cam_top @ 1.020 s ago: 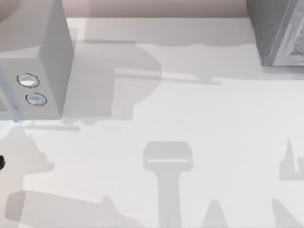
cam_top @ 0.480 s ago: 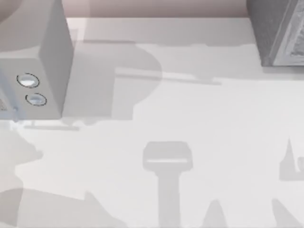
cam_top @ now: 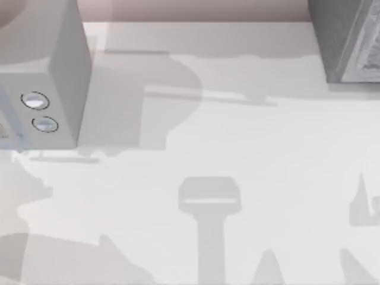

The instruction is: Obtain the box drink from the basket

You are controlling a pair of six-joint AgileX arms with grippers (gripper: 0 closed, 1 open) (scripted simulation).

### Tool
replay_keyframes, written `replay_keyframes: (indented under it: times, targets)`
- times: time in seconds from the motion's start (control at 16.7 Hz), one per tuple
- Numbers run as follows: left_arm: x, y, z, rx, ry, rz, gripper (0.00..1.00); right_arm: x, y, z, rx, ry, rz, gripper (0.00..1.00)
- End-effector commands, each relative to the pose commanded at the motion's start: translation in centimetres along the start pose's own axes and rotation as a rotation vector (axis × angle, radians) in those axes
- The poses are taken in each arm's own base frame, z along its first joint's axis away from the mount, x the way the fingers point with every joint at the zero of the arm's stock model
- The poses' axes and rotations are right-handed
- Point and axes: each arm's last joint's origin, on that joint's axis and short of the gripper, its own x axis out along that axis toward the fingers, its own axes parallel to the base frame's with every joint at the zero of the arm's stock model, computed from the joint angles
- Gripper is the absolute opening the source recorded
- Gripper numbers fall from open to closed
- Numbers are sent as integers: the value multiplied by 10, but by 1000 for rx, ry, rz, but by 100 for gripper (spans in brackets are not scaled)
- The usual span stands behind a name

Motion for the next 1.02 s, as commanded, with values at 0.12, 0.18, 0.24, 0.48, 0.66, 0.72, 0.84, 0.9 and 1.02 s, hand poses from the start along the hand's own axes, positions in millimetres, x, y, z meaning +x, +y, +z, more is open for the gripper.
replay_keyframes:
  times: [0.12,0.18,0.24,0.48,0.66,0.72,0.84,0.9,1.02]
  targets:
    - [6,0,-3,0,4,3,0,0,0,0,0,0,0,100]
    - [9,0,-5,0,2,5,0,0,0,0,0,0,0,100]
    - [12,0,-6,0,-1,6,0,0,0,0,0,0,0,100]
    - [26,0,-14,-1,-19,9,0,0,0,0,0,0,0,100]
    - [34,0,-23,-2,-25,8,0,0,0,0,0,0,0,100]
    - [35,0,-26,-2,-26,8,0,0,0,0,0,0,0,100]
    - [38,1,-32,-3,-27,7,0,0,0,0,0,0,0,100]
    - [39,1,-34,-3,-26,6,0,0,0,0,0,0,0,100]
    - [39,1,-38,-4,-25,4,0,0,0,0,0,0,0,100]
